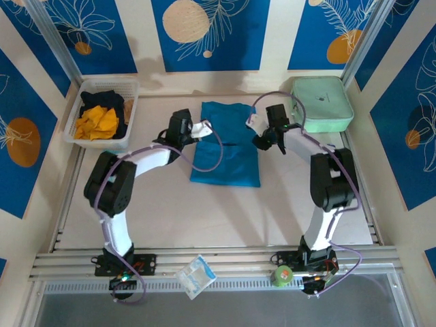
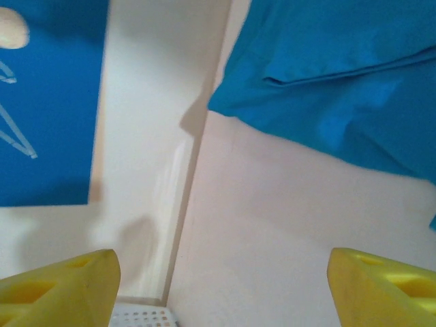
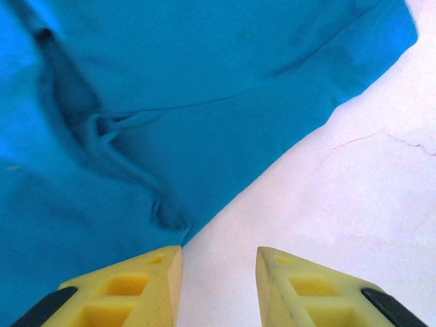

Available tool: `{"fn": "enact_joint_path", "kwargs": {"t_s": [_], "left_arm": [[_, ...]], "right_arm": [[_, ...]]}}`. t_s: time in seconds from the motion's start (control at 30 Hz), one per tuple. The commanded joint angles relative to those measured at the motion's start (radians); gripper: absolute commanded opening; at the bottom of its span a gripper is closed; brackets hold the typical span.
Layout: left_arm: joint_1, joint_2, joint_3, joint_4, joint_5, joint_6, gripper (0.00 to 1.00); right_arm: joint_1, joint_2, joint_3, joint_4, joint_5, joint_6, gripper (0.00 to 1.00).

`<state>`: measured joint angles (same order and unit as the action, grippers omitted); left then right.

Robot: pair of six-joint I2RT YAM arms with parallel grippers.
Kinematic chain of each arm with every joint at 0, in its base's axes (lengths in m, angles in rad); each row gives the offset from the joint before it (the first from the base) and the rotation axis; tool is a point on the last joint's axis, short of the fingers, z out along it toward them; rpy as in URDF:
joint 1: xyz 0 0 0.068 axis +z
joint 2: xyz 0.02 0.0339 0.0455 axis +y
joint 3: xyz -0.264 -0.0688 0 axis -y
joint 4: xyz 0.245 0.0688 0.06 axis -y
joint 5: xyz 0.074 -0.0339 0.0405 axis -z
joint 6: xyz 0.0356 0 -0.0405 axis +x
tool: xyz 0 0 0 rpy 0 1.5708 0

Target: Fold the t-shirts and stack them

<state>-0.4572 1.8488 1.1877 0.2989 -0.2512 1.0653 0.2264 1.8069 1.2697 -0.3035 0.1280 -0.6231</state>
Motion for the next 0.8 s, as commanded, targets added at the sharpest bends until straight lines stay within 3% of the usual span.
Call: {"fn": "enact_joint_path", "kwargs": {"t_s": [0.0,0.1,0.23,0.37,0.57,0.77], "left_arm": [[0.041,-0.168,-0.062,0.014,0.122,-0.049,0.82],[0.051,-0.269,-0.124,-0.038,0.217,-0.035,0.86],[0.046,-0.404,-0.179,-0.191,0.381,0.028,0.92],[0.030,-0.502,-0.205,-0.355,0.469,0.113,0.93],[0.008,-0.575,-0.235,-0.516,0.496,0.204,0.92],[0.003,-0.610,-0.288,-0.518,0.532,0.247,0.92]], "right_arm": [[-0.025,-0.134,-0.065,0.000,-0.131,-0.132,0.35],[-0.040,-0.207,-0.095,-0.114,-0.218,-0.266,0.36],[-0.017,-0.309,-0.145,-0.341,-0.331,-0.580,0.40],[0.063,-0.314,-0.162,-0.517,-0.208,-0.759,0.42],[0.157,-0.279,-0.230,-0.513,-0.095,-0.798,0.43],[0.191,-0.251,-0.273,-0.486,-0.010,-0.816,0.44]]}}
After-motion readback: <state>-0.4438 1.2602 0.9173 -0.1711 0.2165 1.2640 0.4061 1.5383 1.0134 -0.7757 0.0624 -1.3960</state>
